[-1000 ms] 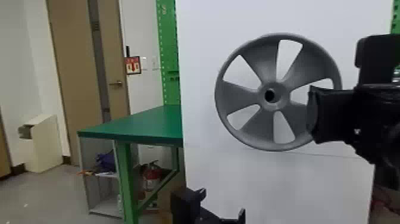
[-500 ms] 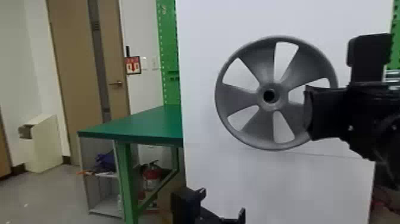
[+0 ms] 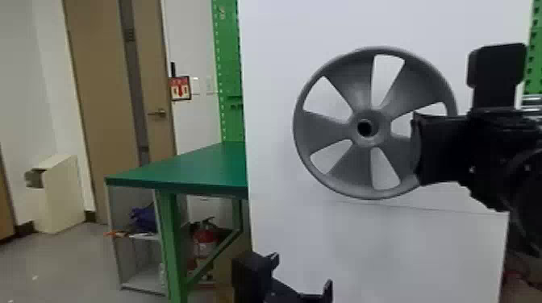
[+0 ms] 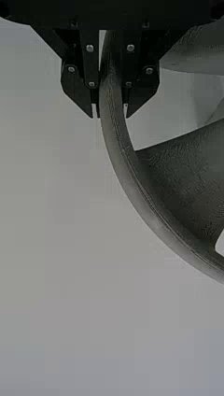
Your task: Hold the wheel and insert it
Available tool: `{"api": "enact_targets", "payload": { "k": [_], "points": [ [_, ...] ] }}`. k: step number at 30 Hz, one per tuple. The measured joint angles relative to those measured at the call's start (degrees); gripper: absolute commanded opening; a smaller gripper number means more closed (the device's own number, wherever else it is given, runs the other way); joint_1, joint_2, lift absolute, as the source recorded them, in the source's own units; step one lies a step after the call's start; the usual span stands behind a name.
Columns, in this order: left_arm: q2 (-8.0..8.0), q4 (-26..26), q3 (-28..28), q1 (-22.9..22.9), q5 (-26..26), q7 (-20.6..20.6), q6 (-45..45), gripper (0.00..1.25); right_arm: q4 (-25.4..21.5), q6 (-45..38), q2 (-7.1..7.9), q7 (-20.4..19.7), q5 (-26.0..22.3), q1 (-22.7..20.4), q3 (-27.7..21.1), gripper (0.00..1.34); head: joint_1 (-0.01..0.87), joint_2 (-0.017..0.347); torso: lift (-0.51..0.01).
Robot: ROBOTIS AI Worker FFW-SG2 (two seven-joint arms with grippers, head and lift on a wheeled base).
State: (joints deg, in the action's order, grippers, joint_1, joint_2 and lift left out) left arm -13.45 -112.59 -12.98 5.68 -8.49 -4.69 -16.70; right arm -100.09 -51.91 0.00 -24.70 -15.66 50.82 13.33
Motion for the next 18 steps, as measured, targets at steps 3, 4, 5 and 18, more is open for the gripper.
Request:
{"api": "enact_targets", "payload": {
  "k": [3, 4, 5, 18],
  "points": [
    [0.00, 0.0, 0.0, 0.0, 0.0, 0.0, 0.0, 1.16, 0.6, 0.5, 0.00, 0.0, 0.1, 0.2, 0.2, 0.23, 0.176, 0.345, -0.488],
    [0.00, 0.0, 0.0, 0.0, 0.0, 0.0, 0.0, 1.16, 0.8, 0.7, 0.00, 0.0, 0.1, 0.3, 0.4, 0.23, 0.176, 0.345, -0.488],
    [0.00, 0.0, 0.0, 0.0, 0.0, 0.0, 0.0, 1.16, 1.0, 0.8, 0.00, 0.0, 0.1, 0.3, 0.5, 0.23, 0.176, 0.345, -0.488],
    [0.00, 0.2, -0.1, 0.4, 0.0, 0.2, 0.0, 1.16, 3.6, 2.6, 0.00, 0.0, 0.5, 1.0, 1.6, 0.23, 0.176, 0.345, -0.488]
  ]
}}
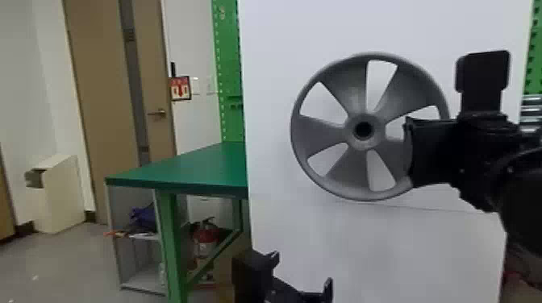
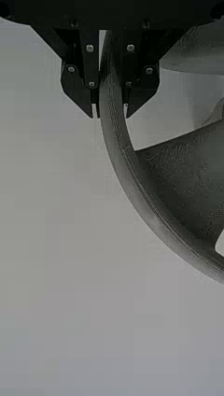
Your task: Hold the wheel and insert it
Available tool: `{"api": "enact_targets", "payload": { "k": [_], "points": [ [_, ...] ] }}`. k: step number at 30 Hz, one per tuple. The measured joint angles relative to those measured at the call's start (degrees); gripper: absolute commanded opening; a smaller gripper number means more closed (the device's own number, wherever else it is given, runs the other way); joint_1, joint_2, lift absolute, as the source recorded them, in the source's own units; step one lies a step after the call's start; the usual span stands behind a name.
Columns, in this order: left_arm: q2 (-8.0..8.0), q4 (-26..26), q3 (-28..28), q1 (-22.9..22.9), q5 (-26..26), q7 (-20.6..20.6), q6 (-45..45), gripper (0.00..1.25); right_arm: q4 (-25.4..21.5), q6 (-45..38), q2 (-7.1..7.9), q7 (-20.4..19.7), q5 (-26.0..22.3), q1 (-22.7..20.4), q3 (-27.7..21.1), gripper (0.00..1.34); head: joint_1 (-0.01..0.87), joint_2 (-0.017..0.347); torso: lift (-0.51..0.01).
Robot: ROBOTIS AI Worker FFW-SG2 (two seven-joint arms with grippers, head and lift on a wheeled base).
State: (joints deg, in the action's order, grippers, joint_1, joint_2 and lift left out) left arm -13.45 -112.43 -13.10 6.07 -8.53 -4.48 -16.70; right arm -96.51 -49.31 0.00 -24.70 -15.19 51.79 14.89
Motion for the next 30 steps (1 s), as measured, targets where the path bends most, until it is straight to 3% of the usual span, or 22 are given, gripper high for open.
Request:
{"api": "enact_targets", "payload": {
  "k": [30],
  "points": [
    [-0.09, 0.1, -0.1, 0.5, -0.1, 0.0, 0.0, 1.16, 4.7, 4.1, 0.00, 0.0, 1.1, 1.7, 0.8, 0.23, 0.176, 0.345, -0.488]
  ]
}}
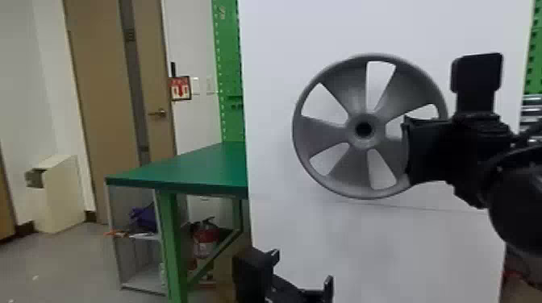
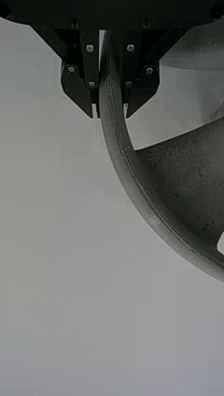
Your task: Hold the wheel and insert it
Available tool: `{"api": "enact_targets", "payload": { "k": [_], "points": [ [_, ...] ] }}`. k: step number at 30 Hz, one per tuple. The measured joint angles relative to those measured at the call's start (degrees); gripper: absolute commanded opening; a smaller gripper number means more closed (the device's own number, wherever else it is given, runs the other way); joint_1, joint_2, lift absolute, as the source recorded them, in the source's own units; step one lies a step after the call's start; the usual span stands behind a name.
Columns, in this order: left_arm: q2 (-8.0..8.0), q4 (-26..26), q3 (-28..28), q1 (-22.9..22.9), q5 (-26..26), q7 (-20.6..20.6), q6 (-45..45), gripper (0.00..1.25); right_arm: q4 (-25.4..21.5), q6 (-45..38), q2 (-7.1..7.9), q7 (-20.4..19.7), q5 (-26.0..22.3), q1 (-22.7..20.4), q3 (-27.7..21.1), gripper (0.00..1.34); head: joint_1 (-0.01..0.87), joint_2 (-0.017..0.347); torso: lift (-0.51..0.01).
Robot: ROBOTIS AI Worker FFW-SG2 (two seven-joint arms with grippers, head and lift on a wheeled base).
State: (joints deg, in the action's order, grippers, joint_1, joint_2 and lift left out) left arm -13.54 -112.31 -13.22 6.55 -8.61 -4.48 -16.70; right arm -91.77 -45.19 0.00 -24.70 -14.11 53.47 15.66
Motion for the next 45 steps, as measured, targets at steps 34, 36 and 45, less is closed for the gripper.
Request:
{"api": "enact_targets", "payload": {
  "k": [34, 36, 45],
  "points": [
    [-0.44, 0.1, -0.4, 0.5, -0.3, 0.0, 0.0, 1.16, 5.8, 4.0, -0.01, 0.0, 1.3, 2.1, -1.9, 0.52, 0.176, 0.345, -0.488],
    [-0.44, 0.1, -0.3, 0.5, -0.3, 0.0, 0.0, 1.16, 5.8, 4.1, 0.01, 0.1, 1.0, 2.0, -1.8, 0.61, 0.176, 0.345, -0.488],
    [-0.43, 0.1, 0.0, 0.2, -0.3, 0.1, 0.0, 1.16, 4.3, 4.1, 0.01, 1.4, -0.4, 1.0, -2.0, 0.93, 0.176, 0.345, -0.488]
  ]
}}
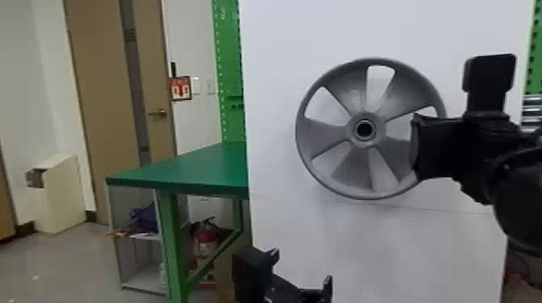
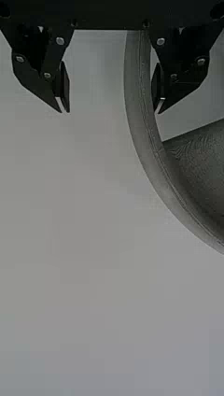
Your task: Hold the wheel and insert it
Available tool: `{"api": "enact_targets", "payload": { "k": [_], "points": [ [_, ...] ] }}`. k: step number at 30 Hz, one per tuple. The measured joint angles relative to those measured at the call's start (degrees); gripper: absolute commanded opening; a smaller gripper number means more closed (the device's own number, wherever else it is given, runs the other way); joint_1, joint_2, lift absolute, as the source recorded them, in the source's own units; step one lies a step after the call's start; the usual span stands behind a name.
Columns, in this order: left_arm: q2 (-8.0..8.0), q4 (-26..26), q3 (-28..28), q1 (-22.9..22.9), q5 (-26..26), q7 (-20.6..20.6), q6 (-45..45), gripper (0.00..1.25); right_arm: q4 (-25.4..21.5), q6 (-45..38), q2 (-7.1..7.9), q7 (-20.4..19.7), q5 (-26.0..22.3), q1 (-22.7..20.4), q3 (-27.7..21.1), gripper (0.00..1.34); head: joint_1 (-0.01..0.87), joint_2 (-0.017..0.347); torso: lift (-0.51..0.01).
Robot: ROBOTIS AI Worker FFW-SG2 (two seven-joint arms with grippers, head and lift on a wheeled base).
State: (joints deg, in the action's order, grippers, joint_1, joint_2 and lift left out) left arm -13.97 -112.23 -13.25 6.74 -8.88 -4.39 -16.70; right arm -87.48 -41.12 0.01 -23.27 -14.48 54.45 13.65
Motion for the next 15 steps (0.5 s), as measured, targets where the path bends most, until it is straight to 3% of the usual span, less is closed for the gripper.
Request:
{"api": "enact_targets", "payload": {
  "k": [15],
  "points": [
    [0.00, 0.0, 0.4, -0.7, -0.2, 0.1, 0.0, 1.16, -8.9, -2.4, -0.01, 2.0, -1.3, -4.6, -0.9, 0.94, 0.176, 0.345, -0.488]
  ]
}}
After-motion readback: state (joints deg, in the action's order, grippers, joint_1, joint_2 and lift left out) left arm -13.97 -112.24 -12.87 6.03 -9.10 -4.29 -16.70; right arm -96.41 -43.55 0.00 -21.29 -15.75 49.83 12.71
